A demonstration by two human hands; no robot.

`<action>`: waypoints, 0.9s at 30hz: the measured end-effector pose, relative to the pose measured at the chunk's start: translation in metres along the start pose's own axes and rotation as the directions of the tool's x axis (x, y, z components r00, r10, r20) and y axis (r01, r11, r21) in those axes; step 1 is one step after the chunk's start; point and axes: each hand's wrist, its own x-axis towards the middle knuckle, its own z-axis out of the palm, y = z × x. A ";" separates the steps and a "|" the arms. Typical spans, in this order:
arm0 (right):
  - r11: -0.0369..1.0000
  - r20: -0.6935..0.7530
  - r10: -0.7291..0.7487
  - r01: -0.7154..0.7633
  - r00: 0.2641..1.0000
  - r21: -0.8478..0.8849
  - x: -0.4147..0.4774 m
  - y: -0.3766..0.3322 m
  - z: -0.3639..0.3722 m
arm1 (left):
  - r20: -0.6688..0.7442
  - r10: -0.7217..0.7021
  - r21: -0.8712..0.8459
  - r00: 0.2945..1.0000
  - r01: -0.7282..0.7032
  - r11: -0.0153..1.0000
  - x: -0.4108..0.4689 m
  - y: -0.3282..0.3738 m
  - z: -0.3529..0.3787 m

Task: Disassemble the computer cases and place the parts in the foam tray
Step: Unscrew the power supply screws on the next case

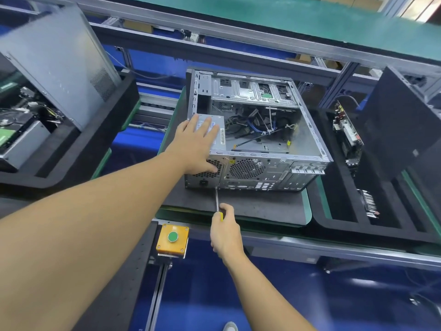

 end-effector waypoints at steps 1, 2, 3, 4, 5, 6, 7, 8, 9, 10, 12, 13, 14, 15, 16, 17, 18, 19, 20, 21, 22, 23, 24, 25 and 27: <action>0.991 0.022 0.059 -0.061 0.998 0.121 0.000 0.000 0.000 | 0.000 0.000 0.000 1.000 0.000 1.000 0.000 0.000 0.000; 0.962 0.055 0.125 -0.135 0.991 0.237 0.001 0.000 -0.002 | -0.001 0.000 0.001 1.000 0.000 1.000 0.000 0.000 0.001; 0.924 0.099 0.186 -0.208 0.978 0.322 0.001 0.000 -0.007 | -0.005 0.000 0.002 1.000 0.000 1.000 0.000 0.000 0.001; 0.890 0.157 0.232 -0.275 0.960 0.363 0.002 -0.001 -0.012 | -0.008 0.000 0.004 1.000 0.000 1.000 0.000 0.000 0.001; 0.864 0.231 0.261 -0.334 0.937 0.377 0.002 0.000 -0.017 | -0.011 0.002 0.006 1.000 -0.002 1.000 0.000 0.000 0.001; 0.844 0.316 0.272 -0.383 0.909 0.376 0.002 0.001 -0.022 | -0.014 0.003 0.007 1.000 -0.003 1.000 0.000 0.000 0.000; 0.824 0.402 0.266 -0.423 0.876 0.378 0.003 0.001 -0.026 | -0.016 0.002 0.007 1.000 -0.002 1.000 0.000 0.000 0.000; 0.810 0.467 0.246 -0.445 0.850 0.383 0.003 0.003 -0.029 | -0.017 0.000 0.007 1.000 0.001 1.000 0.000 0.000 0.000; 0.804 0.506 0.217 -0.447 0.835 0.392 0.004 0.004 -0.032 | -0.017 -0.003 0.008 1.000 0.003 1.000 0.000 -0.001 -0.001; 0.808 0.523 0.186 -0.433 0.832 0.401 0.004 0.006 -0.034 | -0.015 -0.003 0.011 1.000 0.003 1.000 -0.001 0.000 -0.001; 0.824 0.504 0.124 -0.372 0.855 0.427 0.005 0.012 -0.035 | -0.014 -0.001 0.017 1.000 0.001 1.000 -0.001 0.001 0.000; 0.834 0.480 0.100 -0.336 0.872 0.437 0.005 0.015 -0.033 | -0.015 -0.001 0.015 1.000 0.002 1.000 -0.001 0.001 0.000; 0.844 0.447 0.085 -0.303 0.891 0.442 0.004 0.017 -0.031 | -0.015 -0.002 0.013 1.000 0.002 1.000 -0.001 0.001 0.000; 0.853 0.407 0.076 -0.270 0.910 0.446 0.002 0.019 -0.026 | -0.015 -0.002 0.013 1.000 0.002 1.000 -0.001 0.001 0.000; 0.863 0.357 0.069 -0.235 0.931 0.446 0.000 0.020 -0.021 | -0.015 -0.002 0.013 1.000 0.002 1.000 -0.001 0.001 0.000; 0.878 0.296 0.069 -0.199 0.953 0.435 -0.004 0.021 -0.015 | -0.014 -0.002 0.013 1.000 0.002 1.000 -0.001 0.001 -0.001; 0.899 0.226 0.071 -0.161 0.971 0.408 -0.006 0.021 -0.009 | -0.012 -0.002 0.014 1.000 0.002 1.000 -0.001 0.001 -0.001; 0.921 0.156 0.071 -0.124 0.985 0.369 -0.009 0.021 -0.004 | -0.011 -0.002 0.016 1.000 0.002 1.000 -0.001 0.000 -0.001; 0.941 0.093 0.063 -0.090 0.994 0.326 -0.010 0.021 0.001 | -0.009 -0.001 0.020 1.000 0.001 1.000 -0.002 0.001 -0.001; 0.958 0.037 0.050 -0.058 0.998 0.280 -0.011 0.021 0.003 | -0.008 0.001 0.023 1.000 0.000 1.000 -0.002 0.001 -0.002; 0.973 -0.014 0.035 -0.031 0.999 0.227 -0.011 0.020 0.006 | -0.008 0.001 0.023 1.000 -0.001 1.000 -0.002 0.001 -0.001; 0.987 -0.060 0.023 -0.013 0.998 0.159 -0.011 0.020 0.007 | -0.008 0.001 0.019 1.000 -0.001 1.000 -0.001 0.001 -0.001; 0.996 -0.095 0.014 -0.006 0.995 0.085 -0.012 0.019 0.008 | -0.006 0.000 0.014 1.000 0.000 1.000 -0.001 0.002 -0.001; 1.000 -0.119 0.006 -0.005 0.993 0.012 -0.013 0.019 0.009 | -0.004 -0.002 0.011 1.000 0.002 1.000 -0.001 0.002 -0.001; 0.991 -0.140 -0.030 0.011 0.990 -0.132 -0.014 0.018 0.009 | -0.003 -0.006 0.011 1.000 0.006 1.000 -0.001 0.001 -0.001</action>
